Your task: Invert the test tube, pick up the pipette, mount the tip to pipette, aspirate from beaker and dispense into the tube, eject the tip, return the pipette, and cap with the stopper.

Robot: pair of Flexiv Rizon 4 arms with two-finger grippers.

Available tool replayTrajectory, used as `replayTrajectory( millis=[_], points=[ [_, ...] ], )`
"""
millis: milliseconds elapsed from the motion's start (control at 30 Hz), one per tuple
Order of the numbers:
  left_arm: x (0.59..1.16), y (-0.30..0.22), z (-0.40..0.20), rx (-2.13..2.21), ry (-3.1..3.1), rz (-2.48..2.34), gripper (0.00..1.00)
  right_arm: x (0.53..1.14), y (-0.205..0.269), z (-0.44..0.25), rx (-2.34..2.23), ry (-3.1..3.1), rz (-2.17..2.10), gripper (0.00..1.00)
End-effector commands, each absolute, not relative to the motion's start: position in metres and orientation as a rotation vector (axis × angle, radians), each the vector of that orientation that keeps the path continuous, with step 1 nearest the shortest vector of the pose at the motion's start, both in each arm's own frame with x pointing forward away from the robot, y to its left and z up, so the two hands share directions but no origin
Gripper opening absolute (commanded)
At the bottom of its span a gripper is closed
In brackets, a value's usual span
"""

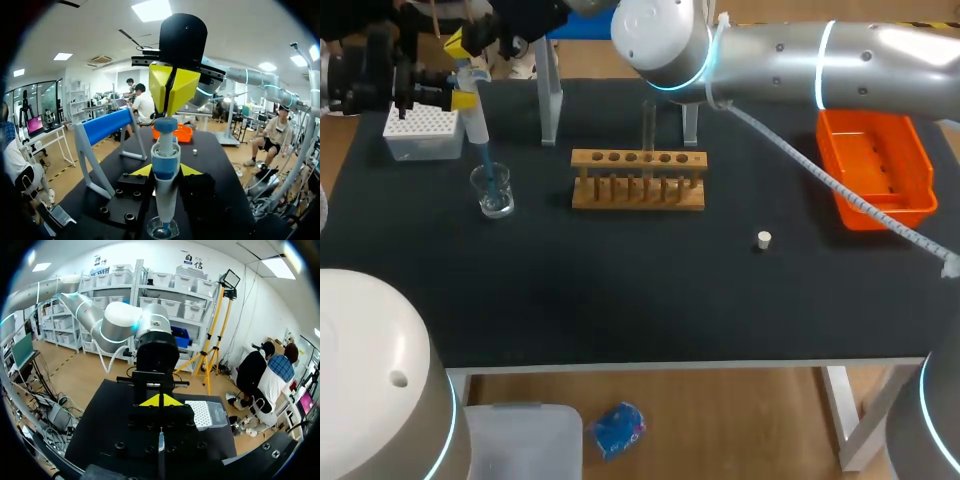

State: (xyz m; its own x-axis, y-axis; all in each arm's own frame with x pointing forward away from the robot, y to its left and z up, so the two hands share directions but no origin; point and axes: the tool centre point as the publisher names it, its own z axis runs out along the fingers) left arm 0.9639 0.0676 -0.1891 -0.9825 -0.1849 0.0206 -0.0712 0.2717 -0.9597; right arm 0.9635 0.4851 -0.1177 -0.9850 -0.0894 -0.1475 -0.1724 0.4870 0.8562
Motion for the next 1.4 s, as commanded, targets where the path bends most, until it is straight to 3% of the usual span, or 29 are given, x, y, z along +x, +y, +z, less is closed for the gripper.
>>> replayTrajectory(
  millis=[33,67,100,133,467,700,1000,1400],
  points=[
    [0.963,0.067,-0.188,-0.248,2.429,-1.821,0.00,0.961,0.481,-0.110,-0.247,2.649,1.502,0.00],
    [0.963,0.067,-0.188,-0.248,2.429,-1.821,0.00,0.961,0.480,-0.109,-0.247,2.650,1.491,0.36],
    [0.963,0.067,-0.188,-0.248,2.429,-1.821,0.00,0.961,0.478,-0.108,-0.243,2.648,1.482,0.93],
    [0.963,0.067,-0.188,-0.248,2.429,-1.821,0.00,0.961,0.475,-0.106,-0.244,2.648,1.480,1.00],
    [0.963,0.067,-0.188,-0.248,2.429,-1.821,0.00,0.959,0.403,-0.063,-0.293,2.652,1.366,1.00],
    [0.963,0.067,-0.188,-0.248,2.429,-1.821,0.00,0.960,0.285,-0.037,-0.292,2.641,1.329,1.00],
    [0.963,0.067,-0.188,-0.248,2.429,-1.821,0.00,0.941,0.151,-0.053,-0.111,2.611,1.412,1.00],
    [0.963,0.067,-0.188,-0.248,2.429,-1.821,0.00,0.913,0.083,-0.114,-0.031,2.588,1.486,1.00]
  ],
)
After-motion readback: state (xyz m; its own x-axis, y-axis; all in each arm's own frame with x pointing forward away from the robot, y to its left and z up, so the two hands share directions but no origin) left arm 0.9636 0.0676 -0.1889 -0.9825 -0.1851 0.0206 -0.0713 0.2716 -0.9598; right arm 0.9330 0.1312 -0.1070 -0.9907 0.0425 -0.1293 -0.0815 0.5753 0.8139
